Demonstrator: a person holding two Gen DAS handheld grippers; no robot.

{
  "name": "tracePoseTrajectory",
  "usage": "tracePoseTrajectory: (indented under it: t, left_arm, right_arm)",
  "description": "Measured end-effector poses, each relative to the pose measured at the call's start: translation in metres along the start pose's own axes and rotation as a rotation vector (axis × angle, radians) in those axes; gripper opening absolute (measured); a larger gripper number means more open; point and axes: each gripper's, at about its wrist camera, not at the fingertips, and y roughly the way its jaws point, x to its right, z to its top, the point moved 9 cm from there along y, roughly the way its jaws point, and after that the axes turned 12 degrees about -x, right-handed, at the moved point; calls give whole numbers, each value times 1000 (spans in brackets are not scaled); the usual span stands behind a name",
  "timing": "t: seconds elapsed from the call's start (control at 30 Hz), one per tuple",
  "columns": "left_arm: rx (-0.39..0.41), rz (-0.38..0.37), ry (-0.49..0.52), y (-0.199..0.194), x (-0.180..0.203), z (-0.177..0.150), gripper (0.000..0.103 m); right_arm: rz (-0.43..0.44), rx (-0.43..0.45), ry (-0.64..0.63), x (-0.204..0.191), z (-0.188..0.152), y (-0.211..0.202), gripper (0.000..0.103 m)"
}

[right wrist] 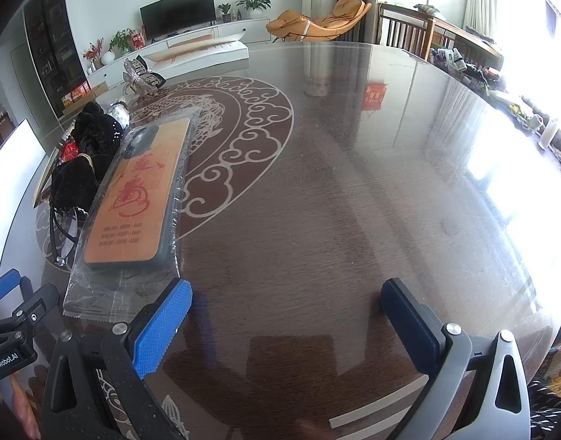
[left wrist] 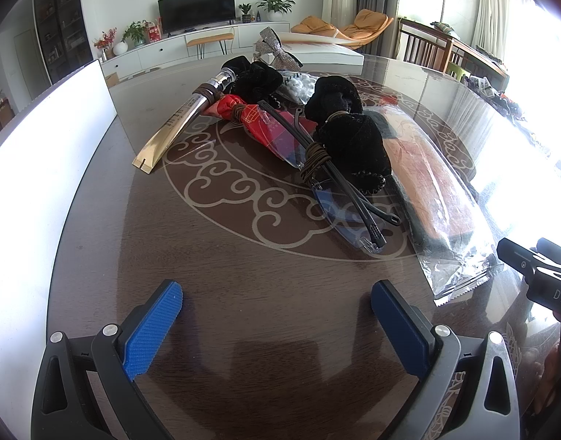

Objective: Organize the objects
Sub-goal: 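Bring both open tools back over the table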

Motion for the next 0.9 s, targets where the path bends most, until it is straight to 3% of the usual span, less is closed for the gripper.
tracePoseTrajectory:
  t: [0.77, 0.83, 0.9]
  left_arm:
    - [-9, -1, 7, 0, 0, 0, 103]
    - [-40, 21, 4, -2, -6, 5, 103]
    - [-8, 60, -10, -14, -21, 18, 103]
  right_arm:
    - [-21, -5, -12, 2, -2, 0, 103]
    - [-21, -5, -12, 2, -2, 0, 103]
    - [-21, -5, -12, 2, -2, 0, 103]
